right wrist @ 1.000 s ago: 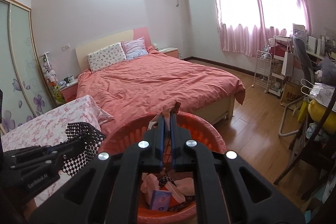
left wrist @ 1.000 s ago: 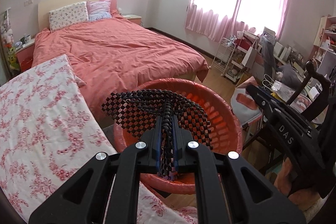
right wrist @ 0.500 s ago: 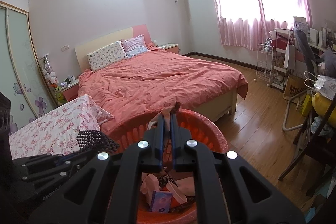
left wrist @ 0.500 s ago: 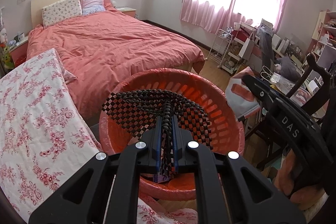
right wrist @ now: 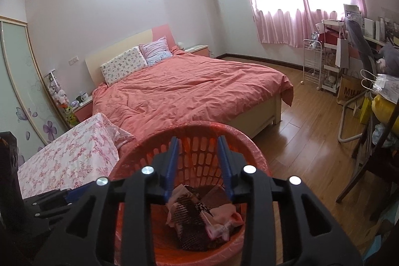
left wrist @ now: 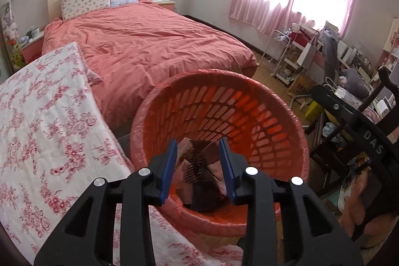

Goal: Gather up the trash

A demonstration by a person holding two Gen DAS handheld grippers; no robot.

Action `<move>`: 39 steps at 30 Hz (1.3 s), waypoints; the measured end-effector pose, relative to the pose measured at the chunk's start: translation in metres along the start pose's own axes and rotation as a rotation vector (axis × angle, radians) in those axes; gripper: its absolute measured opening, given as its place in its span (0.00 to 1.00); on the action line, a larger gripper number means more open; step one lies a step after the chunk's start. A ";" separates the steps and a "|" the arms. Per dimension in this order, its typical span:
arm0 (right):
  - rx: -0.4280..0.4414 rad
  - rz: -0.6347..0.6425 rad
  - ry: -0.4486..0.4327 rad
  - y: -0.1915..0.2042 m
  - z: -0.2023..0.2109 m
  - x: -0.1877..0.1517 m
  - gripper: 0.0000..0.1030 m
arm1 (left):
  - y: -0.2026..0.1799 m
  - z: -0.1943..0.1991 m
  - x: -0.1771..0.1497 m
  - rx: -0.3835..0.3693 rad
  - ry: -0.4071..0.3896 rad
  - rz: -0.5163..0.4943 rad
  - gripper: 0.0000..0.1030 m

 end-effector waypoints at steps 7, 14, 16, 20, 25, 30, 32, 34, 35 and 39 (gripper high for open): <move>-0.009 0.019 -0.043 0.010 0.032 0.000 0.55 | 0.022 0.034 -0.003 0.068 -0.061 0.002 0.40; 0.010 0.079 -0.124 0.043 0.090 -0.009 0.85 | 0.054 0.098 -0.023 0.157 -0.172 0.041 0.65; 0.003 0.098 -0.150 0.053 0.107 -0.014 0.95 | 0.062 0.113 -0.031 0.168 -0.192 0.063 0.70; -0.022 0.127 -0.179 0.071 0.138 -0.027 0.96 | 0.074 0.142 -0.050 0.190 -0.228 0.107 0.88; -0.047 0.178 -0.176 0.096 0.169 -0.048 0.96 | 0.082 0.175 -0.076 0.257 -0.291 0.133 0.96; -0.064 0.211 -0.156 0.115 0.190 -0.069 0.96 | 0.083 0.197 -0.101 0.333 -0.344 0.144 0.98; -0.072 0.230 -0.156 0.122 0.198 -0.081 0.96 | 0.083 0.204 -0.111 0.365 -0.360 0.151 0.98; -0.078 0.254 -0.170 0.130 0.206 -0.089 0.96 | 0.082 0.208 -0.119 0.404 -0.373 0.153 0.98; -0.081 0.266 -0.176 0.133 0.208 -0.093 0.96 | 0.081 0.210 -0.123 0.428 -0.379 0.155 0.98; -0.081 0.292 -0.187 0.144 0.221 -0.106 0.96 | 0.081 0.215 -0.137 0.474 -0.380 0.173 0.98</move>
Point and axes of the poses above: each gripper's, at about its wrist camera, not at the fingertips, and z roughly against the way its jaws point, y to its left, x to its top, the point moved 2 cm from there along -z, roughly the way its jaws point, and after that the axes turned 9 degrees about x, right-handed, at the moved point
